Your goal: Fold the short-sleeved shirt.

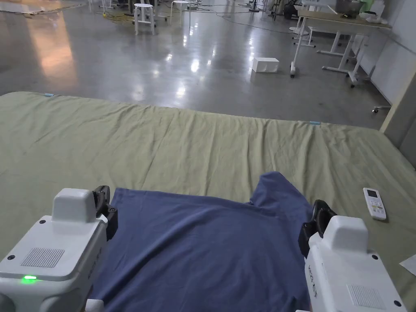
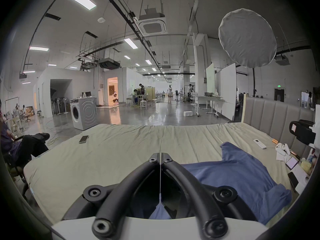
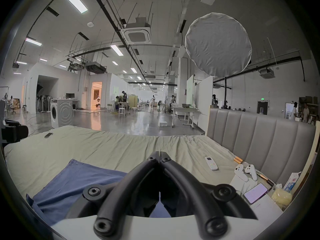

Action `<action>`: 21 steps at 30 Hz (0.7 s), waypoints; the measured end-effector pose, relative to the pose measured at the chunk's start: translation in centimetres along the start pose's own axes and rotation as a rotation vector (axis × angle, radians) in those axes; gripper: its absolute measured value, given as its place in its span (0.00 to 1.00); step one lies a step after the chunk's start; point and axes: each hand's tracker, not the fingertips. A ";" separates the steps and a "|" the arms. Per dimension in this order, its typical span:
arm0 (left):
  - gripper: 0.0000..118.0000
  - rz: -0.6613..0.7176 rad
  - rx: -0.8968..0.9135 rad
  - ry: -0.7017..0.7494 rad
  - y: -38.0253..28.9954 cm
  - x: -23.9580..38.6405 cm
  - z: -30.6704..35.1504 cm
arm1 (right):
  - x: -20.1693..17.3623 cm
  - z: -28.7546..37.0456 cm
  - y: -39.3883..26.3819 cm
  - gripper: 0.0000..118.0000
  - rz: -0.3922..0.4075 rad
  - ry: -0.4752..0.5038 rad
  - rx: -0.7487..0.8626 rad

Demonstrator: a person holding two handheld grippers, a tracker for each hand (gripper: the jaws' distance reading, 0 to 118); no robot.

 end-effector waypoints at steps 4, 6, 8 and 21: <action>0.00 0.015 -0.029 -0.020 -0.2 -0.2 -0.7 | 0.2 -0.2 -0.2 0.00 -0.023 -0.009 0.001; 0.00 0.007 -0.061 -0.035 -0.3 -0.5 -1.0 | 0.3 -0.3 -0.2 0.00 -0.019 -0.010 -0.007; 0.00 0.038 -0.117 -0.052 -0.7 -1.1 -1.3 | 0.3 -0.5 -0.3 0.00 -0.016 0.000 -0.018; 0.02 0.049 -0.664 -0.044 -9.4 -8.6 -1.7 | -0.8 -1.1 -2.4 0.00 0.033 0.071 -0.111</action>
